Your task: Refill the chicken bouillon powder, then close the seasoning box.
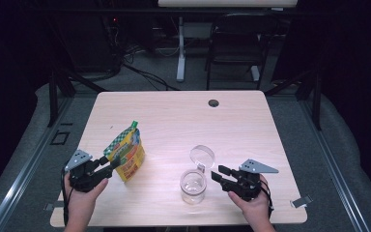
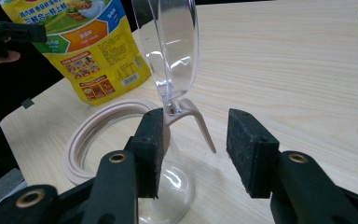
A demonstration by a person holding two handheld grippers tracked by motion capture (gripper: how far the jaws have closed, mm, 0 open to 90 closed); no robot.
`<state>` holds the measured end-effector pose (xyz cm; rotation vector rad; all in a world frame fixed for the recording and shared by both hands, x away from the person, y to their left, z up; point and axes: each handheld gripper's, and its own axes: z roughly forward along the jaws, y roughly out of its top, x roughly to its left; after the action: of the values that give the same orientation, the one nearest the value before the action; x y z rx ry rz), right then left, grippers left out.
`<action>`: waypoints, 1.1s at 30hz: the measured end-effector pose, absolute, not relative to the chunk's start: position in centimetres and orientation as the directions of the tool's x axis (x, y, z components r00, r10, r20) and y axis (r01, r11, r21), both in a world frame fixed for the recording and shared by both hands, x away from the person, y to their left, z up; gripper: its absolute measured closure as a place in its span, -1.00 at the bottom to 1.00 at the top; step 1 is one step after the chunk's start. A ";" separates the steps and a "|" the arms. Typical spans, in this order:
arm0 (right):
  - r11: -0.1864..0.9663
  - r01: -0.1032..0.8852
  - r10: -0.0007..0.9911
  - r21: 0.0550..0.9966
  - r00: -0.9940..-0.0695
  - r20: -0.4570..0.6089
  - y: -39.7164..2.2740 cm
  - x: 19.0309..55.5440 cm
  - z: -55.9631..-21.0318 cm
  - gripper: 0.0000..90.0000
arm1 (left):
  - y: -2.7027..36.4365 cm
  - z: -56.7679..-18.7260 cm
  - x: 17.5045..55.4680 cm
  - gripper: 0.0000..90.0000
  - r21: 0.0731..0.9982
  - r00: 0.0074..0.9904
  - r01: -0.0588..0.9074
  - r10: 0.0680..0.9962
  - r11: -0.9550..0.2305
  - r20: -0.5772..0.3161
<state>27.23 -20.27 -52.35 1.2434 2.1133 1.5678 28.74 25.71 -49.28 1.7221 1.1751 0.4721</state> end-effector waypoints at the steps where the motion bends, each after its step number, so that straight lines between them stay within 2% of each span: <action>1: 0.072 0.489 0.739 0.869 -0.611 0.283 -20.3 27.2 -52.4 0.26 | 25.6 -49.3 28.9 0.27 0.865 0.462 0.495 0.867 -0.076 -0.188; 8: 0.069 0.490 0.745 0.869 -0.605 0.282 -20.7 26.9 -52.4 0.25 | 25.1 -49.3 29.6 0.35 0.865 0.475 0.493 0.860 -0.088 -0.184; 24: 0.062 0.496 0.772 0.866 -0.574 0.273 -21.7 25.6 -52.6 0.24 | 24.3 -49.9 31.5 0.36 0.861 0.483 0.503 0.851 -0.079 -0.204; 33: 0.057 0.499 0.785 0.865 -0.558 0.270 -22.3 25.1 -52.7 0.24 | 23.8 -50.0 31.9 0.42 0.862 0.489 0.496 0.855 -0.106 -0.176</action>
<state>25.14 -22.29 -52.72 1.3008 2.0651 1.5008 31.91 23.77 -50.02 1.7588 1.1470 0.4599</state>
